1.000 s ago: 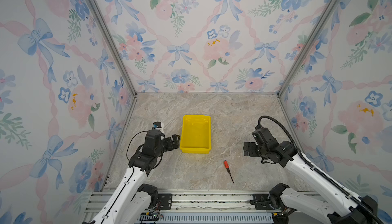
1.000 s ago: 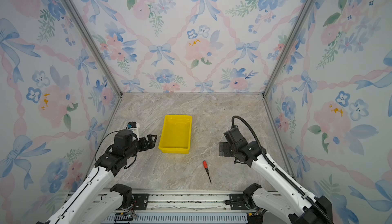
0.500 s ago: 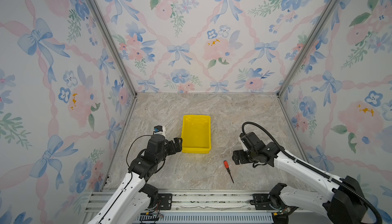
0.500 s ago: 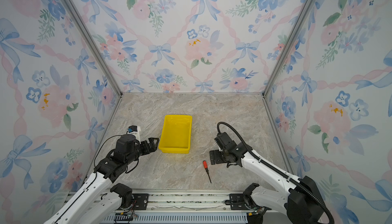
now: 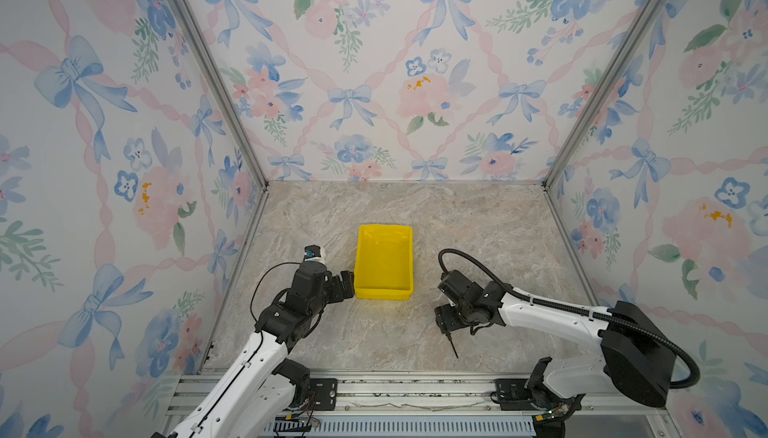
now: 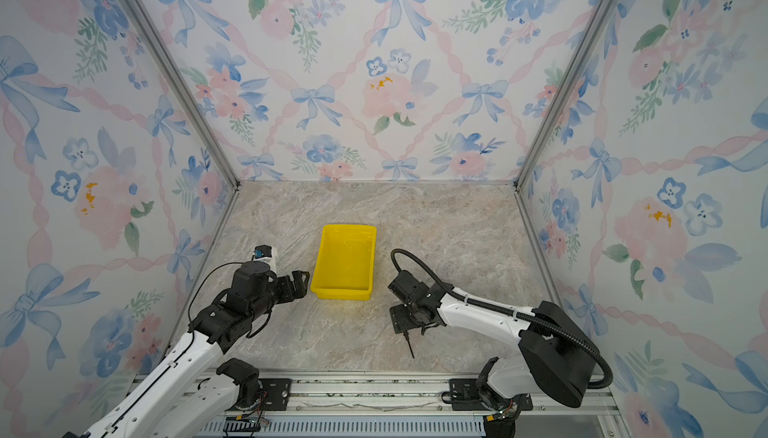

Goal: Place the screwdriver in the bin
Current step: 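Lower the right gripper over the screwdriver handle and close on it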

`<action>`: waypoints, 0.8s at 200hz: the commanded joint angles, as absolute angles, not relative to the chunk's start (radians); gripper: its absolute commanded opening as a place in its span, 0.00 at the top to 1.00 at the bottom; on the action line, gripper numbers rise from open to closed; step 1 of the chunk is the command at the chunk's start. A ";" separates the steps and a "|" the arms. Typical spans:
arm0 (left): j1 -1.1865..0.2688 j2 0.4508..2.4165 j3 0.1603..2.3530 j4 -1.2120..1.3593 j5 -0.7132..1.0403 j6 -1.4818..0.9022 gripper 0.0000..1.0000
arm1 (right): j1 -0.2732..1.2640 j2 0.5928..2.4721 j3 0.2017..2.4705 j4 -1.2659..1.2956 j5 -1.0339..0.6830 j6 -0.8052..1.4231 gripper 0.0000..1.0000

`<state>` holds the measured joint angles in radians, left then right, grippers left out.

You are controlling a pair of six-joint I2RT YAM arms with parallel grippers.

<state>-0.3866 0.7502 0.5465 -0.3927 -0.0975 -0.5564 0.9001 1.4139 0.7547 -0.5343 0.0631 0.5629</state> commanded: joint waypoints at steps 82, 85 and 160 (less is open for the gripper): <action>-0.392 0.799 0.561 -0.402 -0.085 -0.483 0.02 | 0.982 1.551 0.831 -0.531 0.173 0.684 0.46; -0.391 0.800 0.561 -0.402 -0.085 -0.482 0.02 | 0.984 1.556 0.834 -0.534 0.173 0.684 0.47; -0.394 0.767 0.556 -0.402 -0.100 -0.489 0.03 | 0.998 1.594 0.854 -0.558 0.181 0.710 0.81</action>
<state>-0.3866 0.7811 0.5465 -0.3916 -0.0933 -0.4999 0.9794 1.5707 0.8288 -0.5217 0.1665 0.7063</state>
